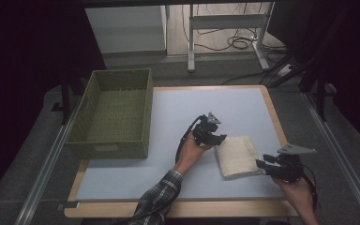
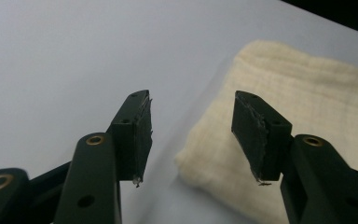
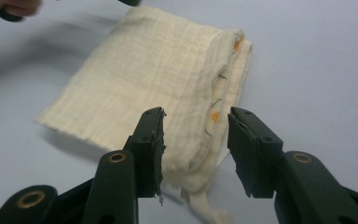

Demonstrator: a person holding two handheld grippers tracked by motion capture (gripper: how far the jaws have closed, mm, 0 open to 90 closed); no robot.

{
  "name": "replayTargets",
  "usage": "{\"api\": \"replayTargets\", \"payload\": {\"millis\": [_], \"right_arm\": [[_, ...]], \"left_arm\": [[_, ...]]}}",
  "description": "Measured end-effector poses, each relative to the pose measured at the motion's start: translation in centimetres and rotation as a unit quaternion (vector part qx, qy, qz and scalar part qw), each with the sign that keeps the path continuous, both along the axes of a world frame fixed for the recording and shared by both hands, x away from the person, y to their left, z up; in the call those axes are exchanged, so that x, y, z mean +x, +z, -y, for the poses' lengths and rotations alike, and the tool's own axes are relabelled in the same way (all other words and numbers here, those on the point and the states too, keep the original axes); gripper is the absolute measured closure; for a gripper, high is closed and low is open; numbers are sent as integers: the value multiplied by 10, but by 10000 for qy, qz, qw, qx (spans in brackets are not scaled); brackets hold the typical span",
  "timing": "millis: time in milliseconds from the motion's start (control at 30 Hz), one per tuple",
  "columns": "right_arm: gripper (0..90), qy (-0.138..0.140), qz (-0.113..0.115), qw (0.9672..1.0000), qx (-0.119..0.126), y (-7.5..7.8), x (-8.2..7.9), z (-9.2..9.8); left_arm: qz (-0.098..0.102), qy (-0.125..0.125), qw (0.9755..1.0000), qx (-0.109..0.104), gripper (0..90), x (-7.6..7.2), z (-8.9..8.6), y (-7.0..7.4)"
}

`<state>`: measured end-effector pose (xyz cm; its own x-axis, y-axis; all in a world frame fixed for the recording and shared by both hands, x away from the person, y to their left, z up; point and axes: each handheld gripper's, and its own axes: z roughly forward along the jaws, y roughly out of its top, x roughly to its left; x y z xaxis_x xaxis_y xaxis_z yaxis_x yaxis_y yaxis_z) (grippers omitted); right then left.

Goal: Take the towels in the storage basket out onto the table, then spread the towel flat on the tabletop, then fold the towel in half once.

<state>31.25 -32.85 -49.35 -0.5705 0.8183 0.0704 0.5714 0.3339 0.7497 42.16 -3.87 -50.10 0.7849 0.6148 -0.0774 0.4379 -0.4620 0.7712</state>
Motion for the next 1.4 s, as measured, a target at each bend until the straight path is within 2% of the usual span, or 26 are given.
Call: {"api": "replayTargets", "payload": {"millis": [100,200,267,367,500,533,633,700,800,867,933,1000,1067,1100,1167,1400], "right_arm": [[550,-155,-181,9996,-176,-11,4,-3],[473,-191,-387,9988,-230,-20,4,-2],[476,-198,-340,9991,-148,-24,2,-1],[591,-251,-392,9989,-2,-25,-1,-2],[789,-184,-680,9974,149,-23,3,0],[799,-113,-776,9966,263,-24,4,0],[811,-56,-780,9967,204,-23,3,-2],[811,-50,-767,9969,179,-23,3,-2],[810,-25,-767,9968,218,-24,3,-1],[810,-22,-753,9969,222,-24,3,-1],[811,-16,-732,9971,227,-24,2,-1],[817,-19,-709,9972,219,-24,2,-2],[822,10,-699,9973,231,-24,1,-2],[823,13,-695,9973,247,-24,1,-2],[823,51,-710,9970,289,-22,-1,-2],[823,230,-619,9970,411,-13,-3,-2]], "left_arm": [[-89,-9,10000,38,468,-1,-7,-4],[-186,-11,9998,79,463,1,-12,-7],[-221,-2,9997,72,454,2,-12,-9],[-286,62,9995,73,432,2,-13,-10],[-376,101,9992,-9,422,3,-16,-9],[-402,88,9991,-41,423,4,-15,-9],[-535,-3,9986,-27,427,7,-12,-11],[-649,-41,9979,71,434,9,-7,-15],[-838,-88,9960,284,492,11,0,-21],[-821,-96,9961,314,545,9,2,-22],[-930,-137,9951,316,642,8,3,-21],[-1081,-286,9931,339,748,7,4,-20],[-1056,-299,9933,362,829,6,4,-18],[-1033,-301,9935,384,840,6,4,-17],[-927,-313,9944,408,851,5,3,-15],[-764,-311,9958,404,853,3,-3,-1]]}}
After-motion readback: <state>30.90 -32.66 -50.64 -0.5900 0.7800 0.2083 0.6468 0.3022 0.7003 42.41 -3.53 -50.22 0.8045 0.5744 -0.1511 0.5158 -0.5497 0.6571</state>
